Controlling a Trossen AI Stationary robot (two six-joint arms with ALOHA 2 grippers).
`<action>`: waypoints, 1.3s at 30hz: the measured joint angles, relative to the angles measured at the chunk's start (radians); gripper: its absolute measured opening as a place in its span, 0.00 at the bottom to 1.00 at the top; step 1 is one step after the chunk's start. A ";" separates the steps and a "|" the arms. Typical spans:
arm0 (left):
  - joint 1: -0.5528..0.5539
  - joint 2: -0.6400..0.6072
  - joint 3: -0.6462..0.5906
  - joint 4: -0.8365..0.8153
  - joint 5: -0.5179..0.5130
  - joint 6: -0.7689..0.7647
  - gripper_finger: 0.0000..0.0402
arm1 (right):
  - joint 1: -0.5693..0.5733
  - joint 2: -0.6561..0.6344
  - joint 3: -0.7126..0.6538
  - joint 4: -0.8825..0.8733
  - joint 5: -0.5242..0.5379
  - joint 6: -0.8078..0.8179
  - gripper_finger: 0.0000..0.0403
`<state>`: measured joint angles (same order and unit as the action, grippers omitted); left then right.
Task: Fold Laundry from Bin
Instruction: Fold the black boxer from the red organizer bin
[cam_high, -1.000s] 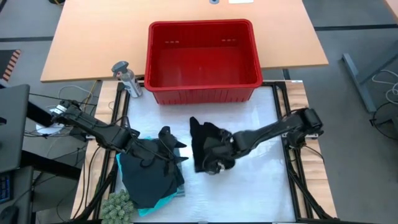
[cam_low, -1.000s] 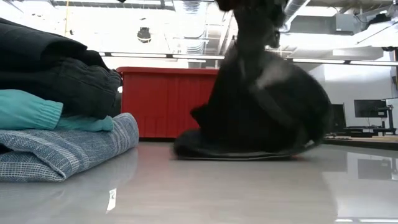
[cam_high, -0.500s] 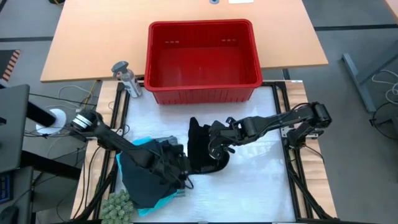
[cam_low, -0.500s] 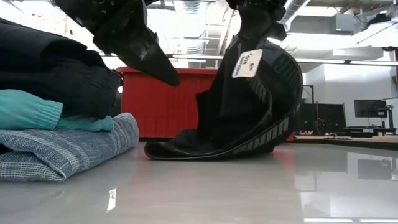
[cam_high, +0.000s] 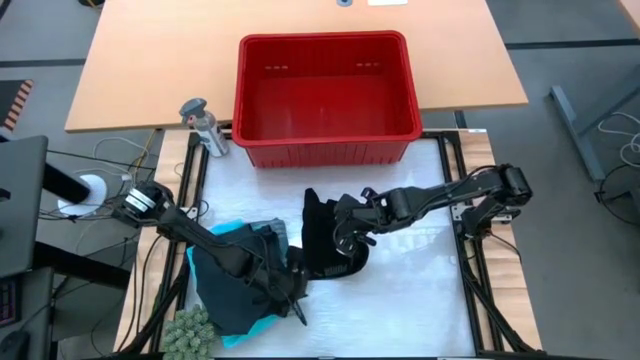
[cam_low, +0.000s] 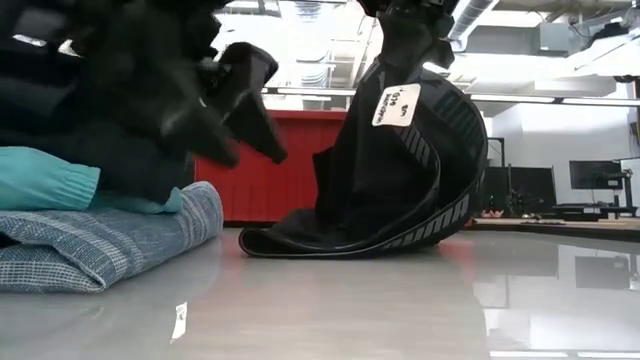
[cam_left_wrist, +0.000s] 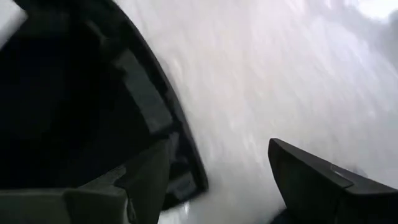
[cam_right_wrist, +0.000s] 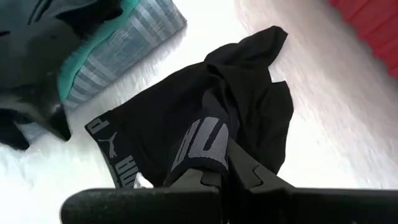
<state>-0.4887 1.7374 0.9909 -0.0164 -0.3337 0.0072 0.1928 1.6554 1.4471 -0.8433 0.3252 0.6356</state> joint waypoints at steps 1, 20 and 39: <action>0.002 0.003 0.000 -0.019 0.025 0.014 0.64 | 0.000 0.000 0.000 0.001 0.000 -0.001 0.05; 0.045 0.193 0.127 -0.232 -0.055 -0.075 0.53 | 0.004 -0.007 0.001 0.073 -0.011 -0.008 0.05; 0.125 0.176 0.234 -0.412 0.055 -0.306 0.00 | 0.019 -0.187 0.001 -0.052 0.076 0.153 0.05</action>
<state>-0.3641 1.9135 1.2248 -0.4286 -0.2787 -0.2984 0.2123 1.4681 1.4483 -0.8952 0.4013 0.7888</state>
